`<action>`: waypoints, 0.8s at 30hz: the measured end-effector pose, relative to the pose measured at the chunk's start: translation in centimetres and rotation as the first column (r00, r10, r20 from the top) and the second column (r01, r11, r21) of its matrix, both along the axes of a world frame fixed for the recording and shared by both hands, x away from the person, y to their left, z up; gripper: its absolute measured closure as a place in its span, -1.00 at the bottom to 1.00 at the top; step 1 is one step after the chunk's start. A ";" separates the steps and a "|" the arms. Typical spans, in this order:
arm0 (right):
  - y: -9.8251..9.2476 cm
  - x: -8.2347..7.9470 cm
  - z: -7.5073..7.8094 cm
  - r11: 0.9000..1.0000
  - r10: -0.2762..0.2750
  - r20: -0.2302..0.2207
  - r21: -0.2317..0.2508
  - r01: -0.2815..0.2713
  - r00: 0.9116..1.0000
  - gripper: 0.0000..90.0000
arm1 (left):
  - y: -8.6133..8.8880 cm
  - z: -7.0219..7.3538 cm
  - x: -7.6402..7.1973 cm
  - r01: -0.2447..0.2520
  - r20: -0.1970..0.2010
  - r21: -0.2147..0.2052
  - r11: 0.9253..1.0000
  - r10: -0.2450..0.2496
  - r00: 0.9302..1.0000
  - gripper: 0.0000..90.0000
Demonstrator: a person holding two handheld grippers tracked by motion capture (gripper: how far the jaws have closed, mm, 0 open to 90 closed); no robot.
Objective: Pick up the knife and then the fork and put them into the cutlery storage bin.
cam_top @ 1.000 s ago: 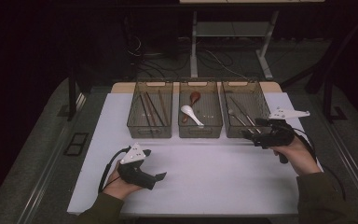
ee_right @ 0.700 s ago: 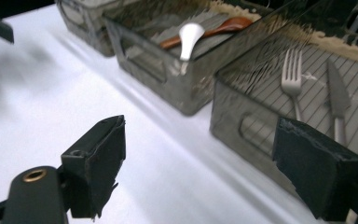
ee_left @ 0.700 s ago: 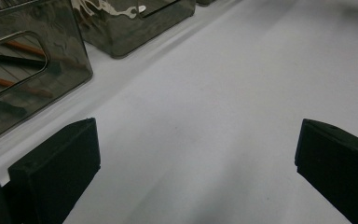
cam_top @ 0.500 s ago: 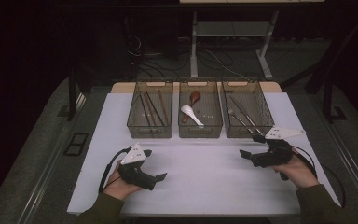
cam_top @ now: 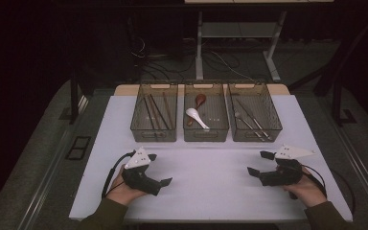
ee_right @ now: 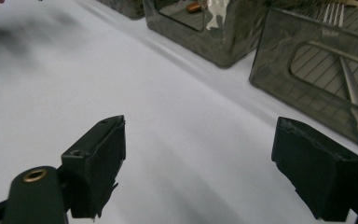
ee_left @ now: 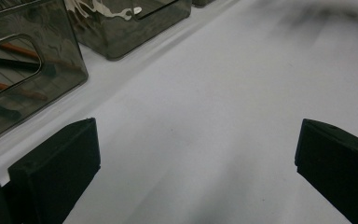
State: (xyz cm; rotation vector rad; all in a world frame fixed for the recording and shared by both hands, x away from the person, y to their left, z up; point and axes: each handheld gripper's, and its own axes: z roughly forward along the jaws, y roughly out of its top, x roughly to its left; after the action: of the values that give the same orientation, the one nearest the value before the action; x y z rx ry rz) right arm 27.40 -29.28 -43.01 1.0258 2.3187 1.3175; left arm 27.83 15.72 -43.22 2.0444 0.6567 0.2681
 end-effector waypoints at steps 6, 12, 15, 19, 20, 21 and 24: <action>0.3 -0.9 -0.5 1.000 0.010 -0.010 -0.007 -0.010 1.000 -0.61 | 0.0 0.0 -0.1 0.001 -0.001 -0.002 1.000 -0.001 1.000 -1.00; 0.2 -1.3 -0.7 1.000 0.013 -0.019 0.011 -0.012 1.000 -0.61 | -0.2 0.0 -0.1 0.009 -0.008 -0.003 1.000 -0.009 1.000 -1.00; 0.0 -1.1 -0.9 1.000 0.009 -0.021 -0.006 -0.009 1.000 -0.61 | -0.2 0.0 -0.1 0.015 -0.006 0.002 1.000 -0.015 1.000 -1.00; -0.4 -0.9 -1.0 1.000 -0.005 -0.027 -0.005 0.005 1.000 -0.61 | -0.2 0.0 -0.1 0.016 -0.006 0.004 1.000 -0.016 1.000 -1.00; -0.5 -0.9 -1.0 1.000 -0.008 -0.027 -0.002 0.008 1.000 -0.61 | -0.2 0.0 -0.1 0.016 -0.005 0.005 1.000 -0.016 1.000 -1.00; -0.5 -0.9 -1.0 1.000 -0.010 -0.027 -0.001 0.010 1.000 -0.61 | -0.2 0.0 -0.1 0.016 -0.005 0.005 1.000 -0.016 1.000 -1.00; -0.4 -0.9 -0.9 1.000 -0.007 -0.021 -0.003 0.007 1.000 -0.61 | -0.2 0.0 0.0 0.016 -0.006 0.006 1.000 -0.016 1.000 -1.00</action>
State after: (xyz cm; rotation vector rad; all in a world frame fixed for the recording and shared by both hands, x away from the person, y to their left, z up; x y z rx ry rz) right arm 26.47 -29.72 -43.96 1.0507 2.3295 1.3066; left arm 27.78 15.53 -43.19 2.0564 0.6434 0.2547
